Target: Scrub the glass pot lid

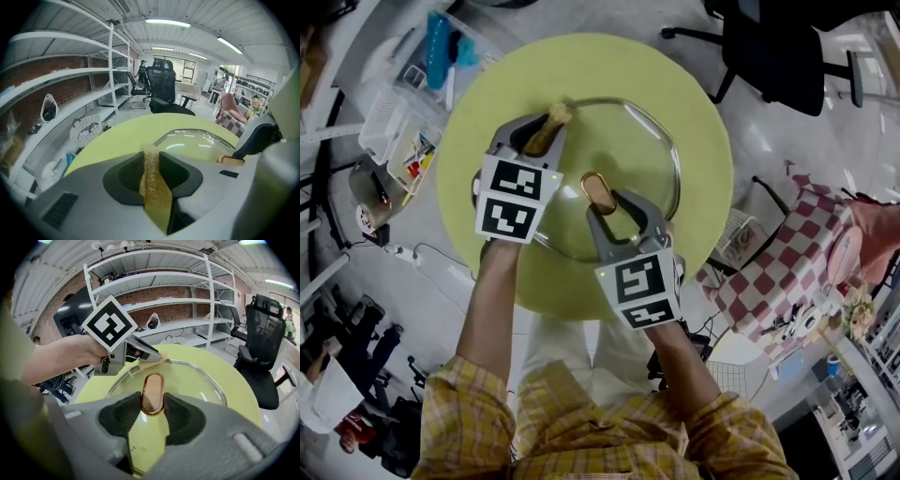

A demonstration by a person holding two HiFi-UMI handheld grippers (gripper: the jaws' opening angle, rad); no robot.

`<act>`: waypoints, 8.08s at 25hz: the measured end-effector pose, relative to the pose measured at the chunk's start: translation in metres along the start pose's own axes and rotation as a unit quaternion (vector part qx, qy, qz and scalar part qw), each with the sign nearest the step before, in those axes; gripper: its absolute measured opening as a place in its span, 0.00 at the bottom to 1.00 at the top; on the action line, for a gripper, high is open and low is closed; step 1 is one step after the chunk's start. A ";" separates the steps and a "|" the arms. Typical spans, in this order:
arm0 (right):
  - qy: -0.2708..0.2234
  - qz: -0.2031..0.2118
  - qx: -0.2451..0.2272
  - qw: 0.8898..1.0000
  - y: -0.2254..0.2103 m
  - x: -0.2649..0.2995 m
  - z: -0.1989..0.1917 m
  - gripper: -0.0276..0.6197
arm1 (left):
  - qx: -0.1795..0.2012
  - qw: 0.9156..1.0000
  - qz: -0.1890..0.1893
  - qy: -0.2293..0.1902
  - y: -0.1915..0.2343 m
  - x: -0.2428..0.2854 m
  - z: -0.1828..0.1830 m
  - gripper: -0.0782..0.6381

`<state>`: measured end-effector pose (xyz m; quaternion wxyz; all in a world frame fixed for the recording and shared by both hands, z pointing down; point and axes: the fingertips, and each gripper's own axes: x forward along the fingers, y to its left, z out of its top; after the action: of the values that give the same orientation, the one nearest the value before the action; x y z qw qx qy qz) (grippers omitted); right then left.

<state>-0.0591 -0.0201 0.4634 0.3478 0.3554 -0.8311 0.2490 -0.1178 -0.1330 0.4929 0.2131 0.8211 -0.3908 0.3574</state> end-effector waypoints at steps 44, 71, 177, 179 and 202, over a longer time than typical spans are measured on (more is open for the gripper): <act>0.007 0.018 -0.011 1.000 -0.006 -0.002 -0.004 0.28 | 0.095 0.992 -0.073 0.027 -0.072 0.039 0.040 0.24; 0.005 0.033 -0.011 0.999 -0.007 -0.002 -0.004 0.28 | 0.181 0.956 -0.220 0.074 -0.118 0.029 0.035 0.24; -0.045 0.000 0.015 0.999 -0.012 -0.040 -0.006 0.05 | -0.028 1.000 0.010 -0.004 -0.074 -0.075 -0.079 0.24; -0.048 -0.003 0.017 0.999 -0.014 -0.043 -0.005 0.05 | -0.027 1.000 0.011 -0.004 -0.078 -0.076 -0.079 0.24; -0.194 -0.064 0.065 0.977 -0.051 -0.110 0.005 0.04 | -0.051 0.998 0.032 -0.028 -0.116 -0.078 -0.080 0.24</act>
<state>0.0338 -0.0094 0.3852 0.1716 0.4714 -0.8402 0.2059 -0.0934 0.0258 0.4778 0.2323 0.8059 -0.4405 0.3202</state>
